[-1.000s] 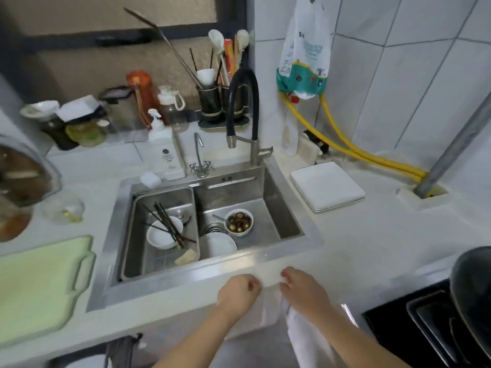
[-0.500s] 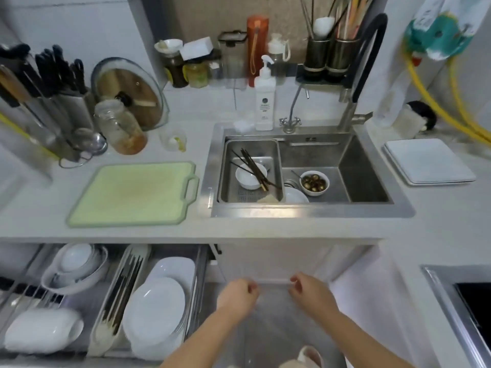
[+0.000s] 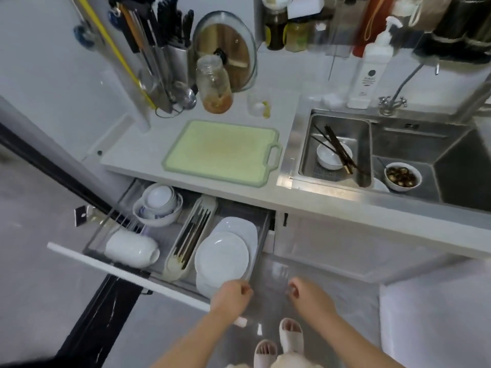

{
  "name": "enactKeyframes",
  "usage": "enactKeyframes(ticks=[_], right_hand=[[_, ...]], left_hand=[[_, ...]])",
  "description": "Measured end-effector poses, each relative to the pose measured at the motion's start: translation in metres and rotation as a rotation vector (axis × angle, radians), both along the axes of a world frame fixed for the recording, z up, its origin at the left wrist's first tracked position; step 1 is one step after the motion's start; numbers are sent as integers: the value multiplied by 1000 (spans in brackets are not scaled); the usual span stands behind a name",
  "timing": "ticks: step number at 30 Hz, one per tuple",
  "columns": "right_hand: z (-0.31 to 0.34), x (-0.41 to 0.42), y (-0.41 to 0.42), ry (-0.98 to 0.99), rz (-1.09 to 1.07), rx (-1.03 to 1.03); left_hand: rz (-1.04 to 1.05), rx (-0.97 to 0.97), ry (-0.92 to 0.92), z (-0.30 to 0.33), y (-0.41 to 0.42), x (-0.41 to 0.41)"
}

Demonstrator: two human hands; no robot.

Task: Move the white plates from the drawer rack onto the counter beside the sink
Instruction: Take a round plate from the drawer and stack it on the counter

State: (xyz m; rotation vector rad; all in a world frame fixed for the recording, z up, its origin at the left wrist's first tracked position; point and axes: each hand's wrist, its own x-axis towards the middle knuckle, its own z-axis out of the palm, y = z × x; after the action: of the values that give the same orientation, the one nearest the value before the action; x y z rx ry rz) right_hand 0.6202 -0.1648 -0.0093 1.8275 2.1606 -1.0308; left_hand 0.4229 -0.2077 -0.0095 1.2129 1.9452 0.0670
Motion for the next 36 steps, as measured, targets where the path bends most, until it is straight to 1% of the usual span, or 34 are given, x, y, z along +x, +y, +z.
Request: enactKeyframes(ticks=[4, 8, 14, 18, 23, 28, 31, 36], right_hand=[[-4, -26, 18, -10, 146, -15], [-13, -49, 39, 27, 247, -64], [-32, -85, 65, 13, 343, -103], [-47, -105, 77, -33, 325, -115], [-63, -130, 91, -105, 261, -112], [-88, -156, 101, -192, 193, -190], [-102, -167, 103, -203, 130, -221], [-118, -180, 105, -233, 30, -208]], left_hand=[[119, -23, 61, 0, -4, -24], [242, -31, 90, -1, -6, -47], [327, -32, 112, -12, 3, -80], [311, -52, 112, -21, 16, -105], [277, -123, 96, -43, 42, -142], [194, -211, 91, -81, 59, -173], [210, -246, 115, -104, 63, -187], [239, -290, 96, -133, 65, -197]])
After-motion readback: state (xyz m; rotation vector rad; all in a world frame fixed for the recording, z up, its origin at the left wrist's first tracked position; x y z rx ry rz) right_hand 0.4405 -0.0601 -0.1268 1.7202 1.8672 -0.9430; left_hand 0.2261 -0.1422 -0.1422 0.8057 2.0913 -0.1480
